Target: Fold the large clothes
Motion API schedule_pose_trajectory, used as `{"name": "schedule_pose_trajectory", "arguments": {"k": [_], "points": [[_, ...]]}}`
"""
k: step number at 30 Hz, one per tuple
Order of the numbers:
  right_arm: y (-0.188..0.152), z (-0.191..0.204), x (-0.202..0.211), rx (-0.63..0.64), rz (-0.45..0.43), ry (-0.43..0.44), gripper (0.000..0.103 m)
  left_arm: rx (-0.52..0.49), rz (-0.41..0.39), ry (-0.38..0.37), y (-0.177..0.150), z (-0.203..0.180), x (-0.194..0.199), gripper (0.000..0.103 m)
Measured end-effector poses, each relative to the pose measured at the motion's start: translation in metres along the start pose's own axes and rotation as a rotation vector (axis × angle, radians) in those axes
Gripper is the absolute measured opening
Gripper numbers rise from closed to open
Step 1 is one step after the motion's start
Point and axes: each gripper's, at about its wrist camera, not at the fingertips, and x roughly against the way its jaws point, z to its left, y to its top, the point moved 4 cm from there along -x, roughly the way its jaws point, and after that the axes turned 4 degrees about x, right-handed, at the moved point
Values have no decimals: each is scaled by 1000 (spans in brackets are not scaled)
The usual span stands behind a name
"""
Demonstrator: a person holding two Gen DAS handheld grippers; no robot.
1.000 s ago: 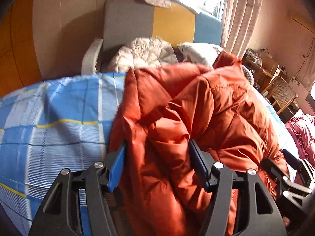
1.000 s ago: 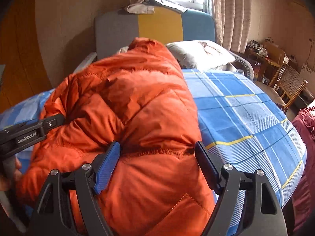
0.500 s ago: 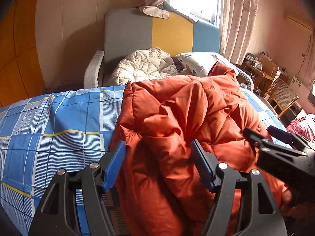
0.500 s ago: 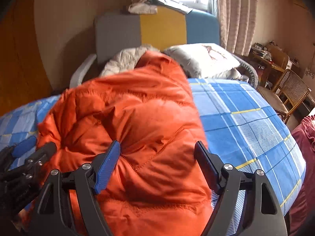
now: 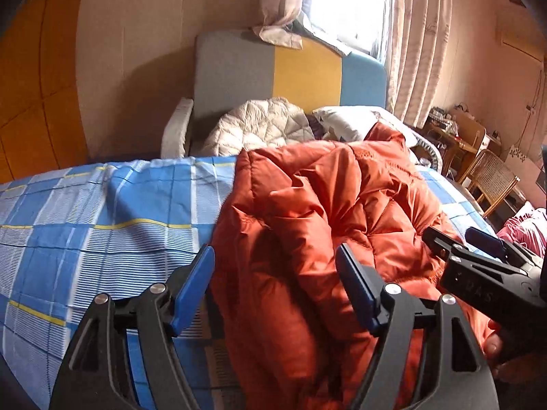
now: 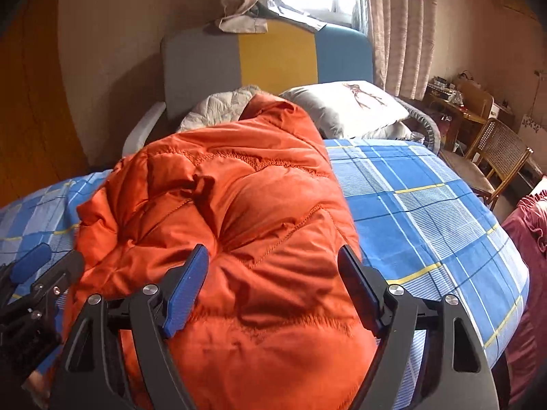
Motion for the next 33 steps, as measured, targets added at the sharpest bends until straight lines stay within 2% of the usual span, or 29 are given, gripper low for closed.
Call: {"name": "schedule_pose_trajectory", "arguments": {"k": [8,16,20,23,28,33], "points": [[-11,-8,27,-34,-12,-22,78,14,-54,4,-2,10,32,79],[-33,-7,44,-11,-6,-22,78,36,-49,-5,-14,18,41,79],[-45,-7,52,3,-2,-18,78,38,-47,-33,-21,16,45,84],[-53,-7,51,14,11,-16,78,25,-9,-67,-28,11,39,84],[-58,-6,46,10,32,-13,78,-21,47,-19,-38,11,15,84],[-62,-1,45,16,43,-32,78,12,108,10,-52,28,-5,84]]}}
